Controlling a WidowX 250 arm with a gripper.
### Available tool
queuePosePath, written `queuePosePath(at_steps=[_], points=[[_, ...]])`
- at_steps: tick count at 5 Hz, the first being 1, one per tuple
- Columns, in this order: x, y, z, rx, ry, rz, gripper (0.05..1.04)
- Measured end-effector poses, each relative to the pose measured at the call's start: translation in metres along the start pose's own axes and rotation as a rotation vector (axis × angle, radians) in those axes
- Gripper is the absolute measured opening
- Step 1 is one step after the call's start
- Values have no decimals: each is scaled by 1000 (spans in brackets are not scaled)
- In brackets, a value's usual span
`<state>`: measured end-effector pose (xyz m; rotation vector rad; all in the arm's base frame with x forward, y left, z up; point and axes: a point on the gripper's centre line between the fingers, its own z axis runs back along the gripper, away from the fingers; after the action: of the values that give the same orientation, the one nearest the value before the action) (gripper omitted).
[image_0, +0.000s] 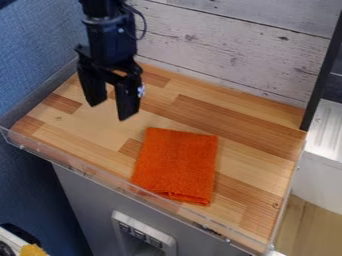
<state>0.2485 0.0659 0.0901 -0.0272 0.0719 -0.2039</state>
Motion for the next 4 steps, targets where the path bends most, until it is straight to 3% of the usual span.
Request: queuePosePath(at_steps=[4], points=[[10, -67, 1, 83, -109, -482, 998]])
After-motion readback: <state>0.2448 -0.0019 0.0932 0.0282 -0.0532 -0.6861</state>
